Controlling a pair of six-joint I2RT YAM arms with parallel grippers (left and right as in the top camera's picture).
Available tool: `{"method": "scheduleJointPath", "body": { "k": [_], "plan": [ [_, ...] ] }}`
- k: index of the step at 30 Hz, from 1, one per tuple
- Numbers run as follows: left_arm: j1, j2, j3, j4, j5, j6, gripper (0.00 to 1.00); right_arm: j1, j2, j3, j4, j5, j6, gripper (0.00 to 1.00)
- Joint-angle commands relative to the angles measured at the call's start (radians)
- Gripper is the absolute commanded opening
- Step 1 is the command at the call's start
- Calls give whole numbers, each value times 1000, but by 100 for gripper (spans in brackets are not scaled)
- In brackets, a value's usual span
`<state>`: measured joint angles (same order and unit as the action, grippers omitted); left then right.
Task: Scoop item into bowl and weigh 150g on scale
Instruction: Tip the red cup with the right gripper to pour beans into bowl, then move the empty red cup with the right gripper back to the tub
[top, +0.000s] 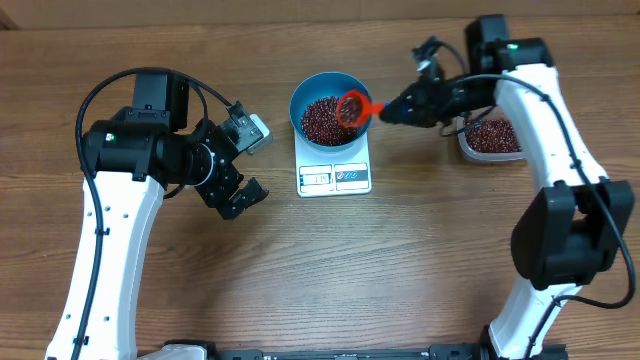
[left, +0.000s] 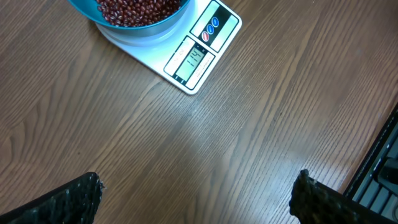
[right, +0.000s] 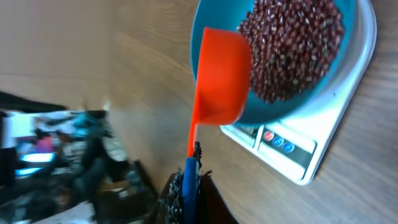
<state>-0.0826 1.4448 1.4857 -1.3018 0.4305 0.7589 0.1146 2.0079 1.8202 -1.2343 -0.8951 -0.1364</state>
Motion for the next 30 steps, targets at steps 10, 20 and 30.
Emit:
{"method": "scheduleJointPath", "body": {
  "k": [10, 20, 30],
  "plan": [
    [4, -12, 20, 1, 4, -7, 100, 216, -16, 109, 67, 516, 59, 4],
    [4, -12, 20, 1, 4, -7, 100, 323, -16, 113, 109, 801, 58, 4],
    [4, -12, 20, 1, 4, -7, 100, 377, -35, 113, 144, 943, 50, 4]
  ]
}}
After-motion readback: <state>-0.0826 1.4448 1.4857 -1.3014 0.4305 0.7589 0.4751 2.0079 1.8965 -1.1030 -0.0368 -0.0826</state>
